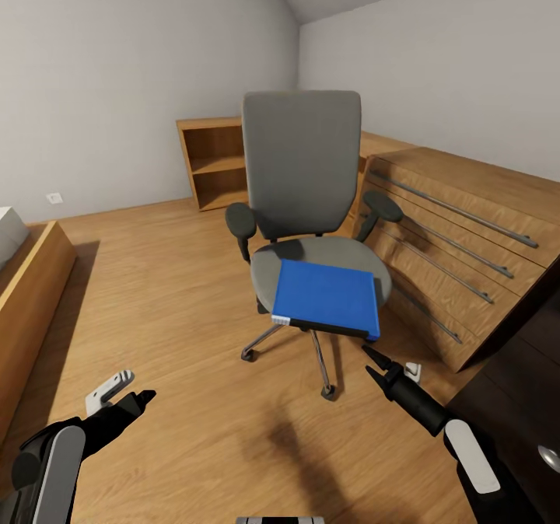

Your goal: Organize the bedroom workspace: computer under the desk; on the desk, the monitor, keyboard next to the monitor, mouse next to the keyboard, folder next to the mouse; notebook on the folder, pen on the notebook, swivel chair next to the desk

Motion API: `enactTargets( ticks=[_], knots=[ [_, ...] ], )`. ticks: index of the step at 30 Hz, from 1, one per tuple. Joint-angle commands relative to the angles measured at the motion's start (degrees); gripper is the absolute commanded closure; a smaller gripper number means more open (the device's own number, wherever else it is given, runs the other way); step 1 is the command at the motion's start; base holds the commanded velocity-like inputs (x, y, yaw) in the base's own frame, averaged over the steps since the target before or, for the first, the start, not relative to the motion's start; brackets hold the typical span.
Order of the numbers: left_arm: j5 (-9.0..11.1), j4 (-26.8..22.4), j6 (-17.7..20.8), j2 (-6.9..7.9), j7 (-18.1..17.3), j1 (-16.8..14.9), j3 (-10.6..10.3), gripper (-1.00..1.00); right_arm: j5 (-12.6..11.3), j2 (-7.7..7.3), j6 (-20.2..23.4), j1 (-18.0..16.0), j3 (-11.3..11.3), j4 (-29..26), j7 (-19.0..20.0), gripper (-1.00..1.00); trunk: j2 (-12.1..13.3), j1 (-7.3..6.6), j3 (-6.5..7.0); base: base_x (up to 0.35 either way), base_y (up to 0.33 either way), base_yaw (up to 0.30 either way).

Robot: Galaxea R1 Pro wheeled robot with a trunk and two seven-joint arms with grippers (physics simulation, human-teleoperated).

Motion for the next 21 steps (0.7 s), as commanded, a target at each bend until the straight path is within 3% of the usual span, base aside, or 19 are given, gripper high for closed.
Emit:
enactTargets(
  ticks=[1,17,21],
  knots=[
    [0.6,-0.1,0.2,-0.04,0.5,0.0,0.1,-1.0,-0.3,0.01,0.4,0.0,-0.1,0.0,0.0,-1.0,0.0,-0.01,-0.05,0.0,0.0,0.0],
    [0.7,0.3,0.2,-0.04,0.4,0.0,0.1,-1.0,-0.2,-0.16,0.5,0.0,0.1,-0.3,4.9,-1.0,0.0,-0.01,-0.05,0.0,0.0,0.0],
    [0.6,0.3,0.2,-0.04,0.4,0.0,0.1,-1.0,-0.2,-0.17,0.5,0.0,0.1,-0.3,5.1,-1.0,0.0,-0.11,0.84,0.0,0.0,0.0]
  ],
)
